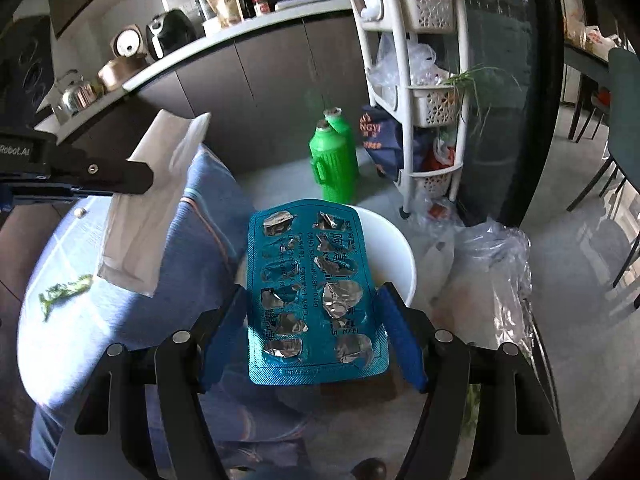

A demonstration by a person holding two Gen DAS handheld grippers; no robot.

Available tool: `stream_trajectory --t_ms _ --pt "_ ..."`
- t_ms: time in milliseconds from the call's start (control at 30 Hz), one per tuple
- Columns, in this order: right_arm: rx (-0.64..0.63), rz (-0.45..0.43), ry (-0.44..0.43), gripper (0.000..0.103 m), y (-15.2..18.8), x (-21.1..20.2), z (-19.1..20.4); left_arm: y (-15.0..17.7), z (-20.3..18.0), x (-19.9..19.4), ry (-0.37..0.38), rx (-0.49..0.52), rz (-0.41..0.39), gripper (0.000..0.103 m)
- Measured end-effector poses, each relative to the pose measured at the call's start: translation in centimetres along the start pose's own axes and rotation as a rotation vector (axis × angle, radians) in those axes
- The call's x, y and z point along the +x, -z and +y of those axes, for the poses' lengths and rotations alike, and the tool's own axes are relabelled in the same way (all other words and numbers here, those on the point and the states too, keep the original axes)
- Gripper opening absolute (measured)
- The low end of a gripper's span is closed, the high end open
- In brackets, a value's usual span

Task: Collect trash
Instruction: 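Open both grippers over the bucket to drop the blister pack and tissue, then move both grippers back over the table toward the green leaf and shell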

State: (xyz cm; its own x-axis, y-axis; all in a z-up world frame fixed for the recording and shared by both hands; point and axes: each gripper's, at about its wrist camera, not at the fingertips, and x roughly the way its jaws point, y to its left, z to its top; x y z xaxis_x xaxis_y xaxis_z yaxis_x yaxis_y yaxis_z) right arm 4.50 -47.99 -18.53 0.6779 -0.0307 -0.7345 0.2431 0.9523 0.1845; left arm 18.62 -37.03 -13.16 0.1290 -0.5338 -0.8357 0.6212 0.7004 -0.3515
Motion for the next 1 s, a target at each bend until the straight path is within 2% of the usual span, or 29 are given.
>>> stream_trajectory --t_ms 333,400,433,467,600,667,733,1000 --pt "-0.069 0.055 0.008 0.065 -1.2 5.5 -0.7 -1.5 0.1 6.0 -0.032 0.033 0.057 0.007" --pt "-0.086 0.062 -0.015 0.075 -1.2 6.2 -0.4 -1.9 0.1 6.6 -0.043 0.044 0.049 0.023" --pt "-0.093 0.068 -0.032 0.091 -1.2 6.6 -0.4 -2.0 0.2 6.7 -0.053 0.048 0.036 0.041" --pt "-0.114 0.066 -0.032 0.094 -1.1 6.9 -0.2 -2.1 0.2 6.6 -0.066 0.049 0.016 0.056" --pt "-0.148 0.074 -0.036 0.094 -0.6 6.7 0.1 -2.3 0.6 5.8 -0.061 0.043 -0.028 0.076" --pt "-0.136 0.068 -0.039 0.094 -0.4 6.2 0.1 -2.3 0.8 5.0 -0.061 0.03 -0.063 0.091" --pt "-0.112 0.062 -0.043 0.094 -0.3 5.7 0.0 -2.3 0.9 4.5 -0.071 0.017 -0.09 0.099" --pt "-0.025 0.046 -0.03 0.094 -0.5 3.6 0.3 -1.0 1.0 1.0 -0.114 0.005 -0.141 0.099"
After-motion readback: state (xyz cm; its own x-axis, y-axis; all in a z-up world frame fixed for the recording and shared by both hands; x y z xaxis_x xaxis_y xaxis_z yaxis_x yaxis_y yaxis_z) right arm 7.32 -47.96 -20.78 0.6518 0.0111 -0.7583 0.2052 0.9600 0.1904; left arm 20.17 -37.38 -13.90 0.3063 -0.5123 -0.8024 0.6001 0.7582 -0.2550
